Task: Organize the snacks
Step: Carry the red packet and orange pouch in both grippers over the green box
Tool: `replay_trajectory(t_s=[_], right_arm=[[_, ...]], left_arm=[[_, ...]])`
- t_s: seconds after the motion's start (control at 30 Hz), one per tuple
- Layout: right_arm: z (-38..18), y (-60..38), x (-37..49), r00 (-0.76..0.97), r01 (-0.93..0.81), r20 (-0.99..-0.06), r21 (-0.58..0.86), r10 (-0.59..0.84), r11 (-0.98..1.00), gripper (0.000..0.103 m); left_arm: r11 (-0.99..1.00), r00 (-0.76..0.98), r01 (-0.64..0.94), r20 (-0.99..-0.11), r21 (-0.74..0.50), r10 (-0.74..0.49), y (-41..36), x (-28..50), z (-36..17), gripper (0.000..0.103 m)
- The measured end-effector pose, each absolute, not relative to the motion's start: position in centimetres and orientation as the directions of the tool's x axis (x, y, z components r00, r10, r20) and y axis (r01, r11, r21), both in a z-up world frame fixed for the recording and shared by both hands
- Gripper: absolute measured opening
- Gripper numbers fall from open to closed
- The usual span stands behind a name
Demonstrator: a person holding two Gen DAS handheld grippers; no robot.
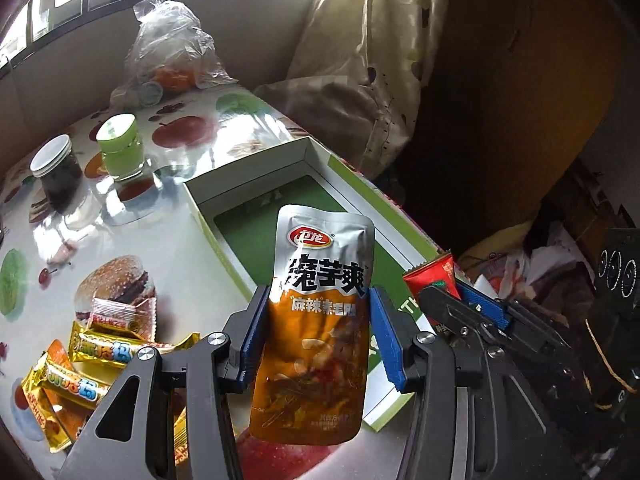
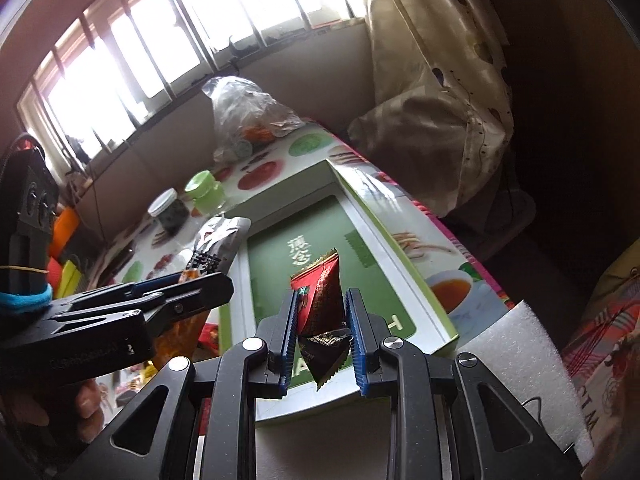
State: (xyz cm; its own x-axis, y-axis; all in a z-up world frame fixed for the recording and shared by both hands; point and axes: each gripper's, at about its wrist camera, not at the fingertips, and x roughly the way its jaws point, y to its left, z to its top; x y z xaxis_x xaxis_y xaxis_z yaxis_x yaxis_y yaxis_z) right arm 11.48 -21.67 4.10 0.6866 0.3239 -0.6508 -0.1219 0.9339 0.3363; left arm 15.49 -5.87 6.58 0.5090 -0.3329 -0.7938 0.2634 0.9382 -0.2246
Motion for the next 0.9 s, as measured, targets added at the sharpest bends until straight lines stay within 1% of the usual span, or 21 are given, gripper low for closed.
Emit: replay_trajectory(t_s=[0.07,0.2,0.6,0.83,0.9], right_arm=[[3.5,-21.8,11.9,0.683,-0.116,-0.664,0.313,0.304,0.943,0.023],[2.6,-22.0,12.8,0.675,-0.112,-0.689,0.259,0.265,0.959,0.023],[1.2,-21.5,14.3,0.661,-0.124,-0.728,0.136,0.184,0.983,0.023],[1.1,-21.5,14.4,0.66,-0.13,-0.728,0.133,0.186,0.982,0.023],[1.2,-21.4,14.4,0.661,-0.133,-0.727,0.132,0.187,0.982,0.026]], left_arm=[[0.936,0.488,0.257,-0.804,-0.239,-0.339,-6.3,16.1,5.9,0.05],[0.941,0.476,0.259,-0.818,-0.219,-0.322,-7.4,16.8,5.1,0.05],[0.947,0.432,0.22,-0.847,-0.235,-0.311,-8.5,19.1,2.8,0.05],[0.944,0.417,0.225,-0.852,-0.24,-0.316,-8.8,19.7,2.1,0.05],[0.944,0.417,0.227,-0.853,-0.238,-0.315,-8.8,19.7,2.1,0.051]])
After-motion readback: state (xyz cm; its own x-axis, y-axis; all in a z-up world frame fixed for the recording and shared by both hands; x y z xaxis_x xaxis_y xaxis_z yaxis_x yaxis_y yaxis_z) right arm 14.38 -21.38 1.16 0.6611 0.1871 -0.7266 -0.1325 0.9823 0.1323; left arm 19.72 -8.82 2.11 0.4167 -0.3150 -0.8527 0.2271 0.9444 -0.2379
